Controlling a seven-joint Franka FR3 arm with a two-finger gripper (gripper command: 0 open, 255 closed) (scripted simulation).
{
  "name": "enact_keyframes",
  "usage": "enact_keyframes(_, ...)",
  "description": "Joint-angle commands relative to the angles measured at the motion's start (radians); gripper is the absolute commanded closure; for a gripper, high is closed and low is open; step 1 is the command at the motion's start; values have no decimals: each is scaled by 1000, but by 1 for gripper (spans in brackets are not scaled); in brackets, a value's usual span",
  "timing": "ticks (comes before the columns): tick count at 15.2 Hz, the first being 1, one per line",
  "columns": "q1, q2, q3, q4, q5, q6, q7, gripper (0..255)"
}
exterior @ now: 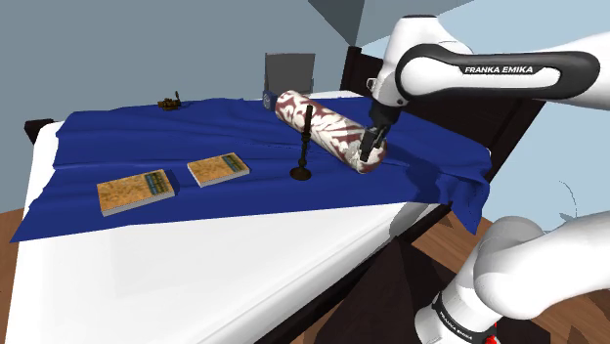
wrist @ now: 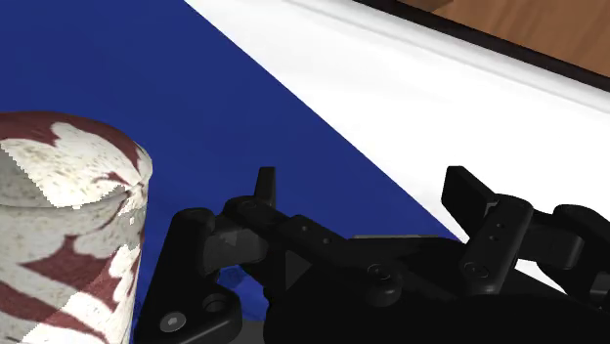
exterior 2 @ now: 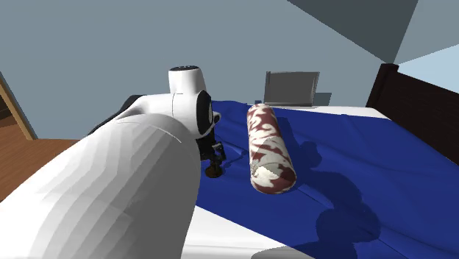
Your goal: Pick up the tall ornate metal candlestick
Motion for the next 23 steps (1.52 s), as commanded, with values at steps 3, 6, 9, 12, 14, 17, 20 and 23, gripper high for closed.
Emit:
enact_keyframes(3, 4, 105, -18, 18, -4, 161, -14, 0)
enact_keyframes(6, 7, 194, -32, 49, -2, 270, -28, 0)
enact_keyframes(9, 12, 285, -46, 93, 5, 371, -44, 0)
enact_keyframes(12, 17, 379, -58, 148, 20, 461, -63, 0)
enact_keyframes(14, 19, 442, -65, 192, 33, 516, -78, 0)
enact_keyframes(17, 22, 538, -73, 267, 60, 587, -104, 0)
enact_keyframes(20, 22, 633, -77, 353, 93, 647, -133, 0)
enact_keyframes(23, 21, 647, -76, 328, 96, 686, -134, 0)
